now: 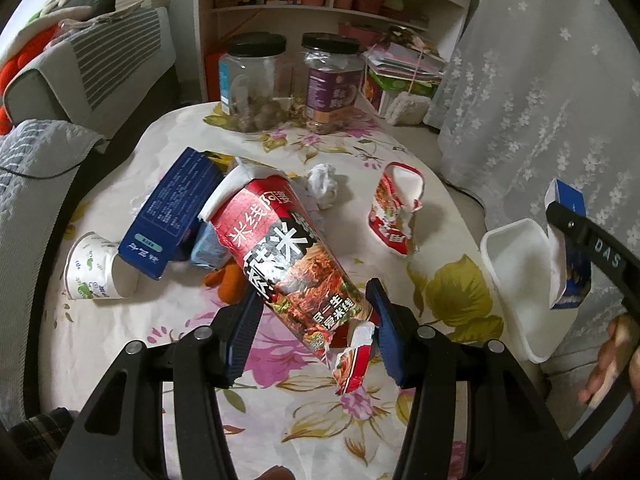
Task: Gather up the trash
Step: 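Carry both items to the white bin and open both tools to drop them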
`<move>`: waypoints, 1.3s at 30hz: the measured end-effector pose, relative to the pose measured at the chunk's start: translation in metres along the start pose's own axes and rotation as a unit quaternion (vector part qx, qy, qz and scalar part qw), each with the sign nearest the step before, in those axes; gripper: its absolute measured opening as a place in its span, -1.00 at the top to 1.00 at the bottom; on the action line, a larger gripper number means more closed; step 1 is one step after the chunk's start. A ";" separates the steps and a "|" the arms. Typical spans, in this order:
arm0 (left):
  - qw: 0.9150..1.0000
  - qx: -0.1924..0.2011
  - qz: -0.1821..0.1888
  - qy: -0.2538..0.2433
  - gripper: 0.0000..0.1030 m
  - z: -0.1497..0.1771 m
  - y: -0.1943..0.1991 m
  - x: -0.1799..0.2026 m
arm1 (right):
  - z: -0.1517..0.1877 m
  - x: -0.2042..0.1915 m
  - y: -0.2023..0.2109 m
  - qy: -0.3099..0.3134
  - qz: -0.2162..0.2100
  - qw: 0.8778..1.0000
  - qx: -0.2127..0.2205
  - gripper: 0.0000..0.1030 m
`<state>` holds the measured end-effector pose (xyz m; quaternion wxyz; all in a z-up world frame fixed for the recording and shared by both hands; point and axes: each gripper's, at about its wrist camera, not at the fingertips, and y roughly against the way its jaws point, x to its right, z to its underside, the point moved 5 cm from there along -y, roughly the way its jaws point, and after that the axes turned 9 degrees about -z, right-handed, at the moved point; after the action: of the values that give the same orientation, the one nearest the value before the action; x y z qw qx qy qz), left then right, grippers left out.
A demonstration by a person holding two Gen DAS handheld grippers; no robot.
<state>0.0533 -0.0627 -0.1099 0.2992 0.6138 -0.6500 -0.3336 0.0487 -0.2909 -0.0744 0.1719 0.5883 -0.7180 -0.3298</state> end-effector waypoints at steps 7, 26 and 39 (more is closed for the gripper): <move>1.000 0.000 0.017 -0.019 -0.02 0.001 0.004 0.025 | -0.011 0.040 0.000 -0.025 0.044 0.999 0.005 0.00; 0.984 0.060 0.090 -0.144 -0.02 -0.027 0.033 0.188 | -0.029 0.175 0.026 -0.195 0.137 0.971 0.023 -0.78; 0.969 0.063 0.142 -0.191 -0.22 -0.032 0.041 0.295 | -0.022 0.248 0.061 -0.284 0.164 0.943 0.056 -0.83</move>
<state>0.0347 -0.3583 -0.0636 0.1744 0.4575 -0.7953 -0.3575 -0.0435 -0.5286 -0.0522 -0.0206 0.3528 -0.8411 -0.4095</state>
